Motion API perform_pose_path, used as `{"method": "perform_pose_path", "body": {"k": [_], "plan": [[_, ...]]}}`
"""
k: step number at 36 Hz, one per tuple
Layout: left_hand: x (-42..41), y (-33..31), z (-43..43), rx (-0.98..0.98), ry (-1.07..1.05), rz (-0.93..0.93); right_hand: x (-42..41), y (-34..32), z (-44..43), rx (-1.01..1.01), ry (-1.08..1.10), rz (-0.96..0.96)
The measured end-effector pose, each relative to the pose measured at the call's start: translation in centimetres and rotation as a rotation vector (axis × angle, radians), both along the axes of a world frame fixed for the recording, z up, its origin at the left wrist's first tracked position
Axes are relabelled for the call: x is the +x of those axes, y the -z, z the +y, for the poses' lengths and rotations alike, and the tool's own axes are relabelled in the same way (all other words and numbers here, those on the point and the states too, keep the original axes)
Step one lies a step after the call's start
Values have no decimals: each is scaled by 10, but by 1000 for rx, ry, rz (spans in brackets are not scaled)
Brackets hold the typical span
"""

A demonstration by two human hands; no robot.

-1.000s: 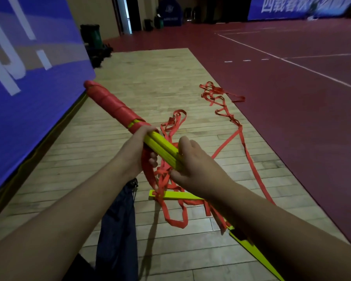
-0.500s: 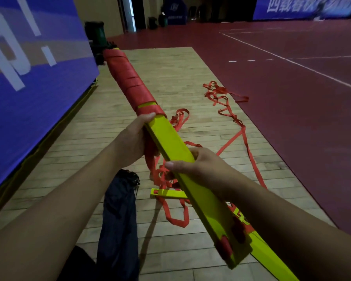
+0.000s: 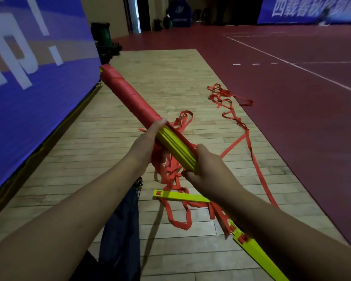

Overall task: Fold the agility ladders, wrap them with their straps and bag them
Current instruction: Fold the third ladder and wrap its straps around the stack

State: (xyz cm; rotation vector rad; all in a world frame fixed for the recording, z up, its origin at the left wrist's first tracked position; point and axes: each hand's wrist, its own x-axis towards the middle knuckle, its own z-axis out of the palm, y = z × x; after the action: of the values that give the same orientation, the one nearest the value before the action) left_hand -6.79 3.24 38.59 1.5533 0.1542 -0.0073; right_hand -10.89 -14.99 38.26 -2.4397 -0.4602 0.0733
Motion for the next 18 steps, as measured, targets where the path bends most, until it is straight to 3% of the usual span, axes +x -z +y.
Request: {"method": "perform_pose_path", "body": {"k": [6, 12, 15, 18], "plan": [[-6, -7, 9, -106, 144, -104, 0, -22, -10, 340, -15, 342], [-12, -14, 7, -196, 302, -141, 3, -27, -19, 656, -180, 886], [-11, -15, 7, -208, 300, -129, 7, -28, -19, 624, -180, 810], [-7, -17, 9, -224, 288, -55, 1, -33, -17, 481, -139, 506]]}}
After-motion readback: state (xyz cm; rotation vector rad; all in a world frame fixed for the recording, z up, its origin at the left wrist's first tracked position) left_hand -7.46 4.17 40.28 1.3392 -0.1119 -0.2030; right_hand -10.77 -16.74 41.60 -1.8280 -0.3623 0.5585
